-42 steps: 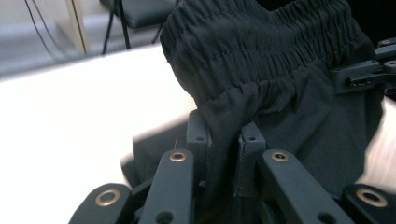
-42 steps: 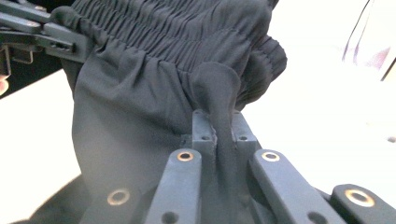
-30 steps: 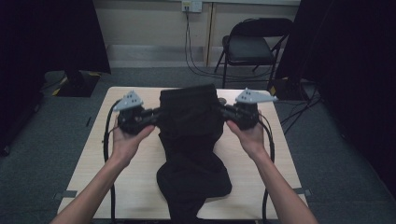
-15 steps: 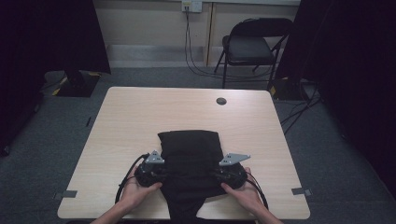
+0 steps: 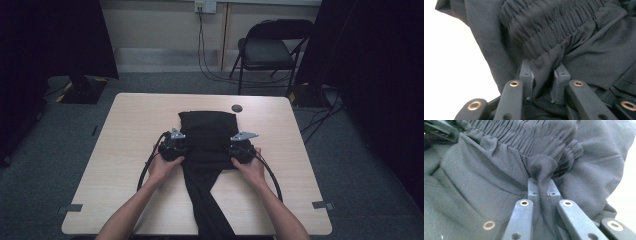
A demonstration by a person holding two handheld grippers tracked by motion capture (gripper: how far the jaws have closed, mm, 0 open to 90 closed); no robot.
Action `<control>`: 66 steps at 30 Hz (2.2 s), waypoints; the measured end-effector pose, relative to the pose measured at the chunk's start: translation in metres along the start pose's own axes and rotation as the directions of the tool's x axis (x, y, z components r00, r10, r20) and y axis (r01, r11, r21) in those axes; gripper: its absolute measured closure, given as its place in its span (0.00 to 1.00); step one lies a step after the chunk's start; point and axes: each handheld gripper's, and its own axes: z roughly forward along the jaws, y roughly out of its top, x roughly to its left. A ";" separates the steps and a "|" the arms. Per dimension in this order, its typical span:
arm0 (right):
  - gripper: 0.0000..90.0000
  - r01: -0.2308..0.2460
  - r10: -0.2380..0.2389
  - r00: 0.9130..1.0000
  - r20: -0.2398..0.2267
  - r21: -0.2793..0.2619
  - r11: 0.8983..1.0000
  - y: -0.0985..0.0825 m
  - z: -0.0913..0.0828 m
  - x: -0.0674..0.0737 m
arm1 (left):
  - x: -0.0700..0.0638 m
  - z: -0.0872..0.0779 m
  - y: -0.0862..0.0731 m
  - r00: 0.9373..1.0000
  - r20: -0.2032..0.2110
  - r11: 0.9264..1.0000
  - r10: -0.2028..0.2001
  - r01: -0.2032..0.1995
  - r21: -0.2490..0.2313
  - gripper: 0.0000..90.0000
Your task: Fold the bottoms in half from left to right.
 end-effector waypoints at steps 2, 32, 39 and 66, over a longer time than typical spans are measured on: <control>0.94 0.017 -0.018 0.999 0.046 0.021 1.000 0.007 0.005 -0.004 | 0.000 0.001 0.004 1.000 -0.005 1.000 -0.023 0.023 0.000 0.73; 0.63 0.113 -0.080 0.924 -0.375 0.065 0.991 -0.049 -0.067 0.114 | -0.034 -0.097 -0.046 0.989 0.149 0.998 0.002 0.007 -0.059 0.57; 0.98 0.126 -0.125 0.909 -0.399 -0.023 0.992 -0.034 -0.078 0.126 | -0.029 -0.104 -0.045 0.991 0.134 0.996 -0.002 0.014 -0.086 0.57; 0.80 0.082 -0.063 0.935 -0.350 0.039 0.996 -0.037 -0.084 0.105 | -0.085 -0.091 -0.052 0.916 0.379 0.987 0.131 -0.156 0.036 0.61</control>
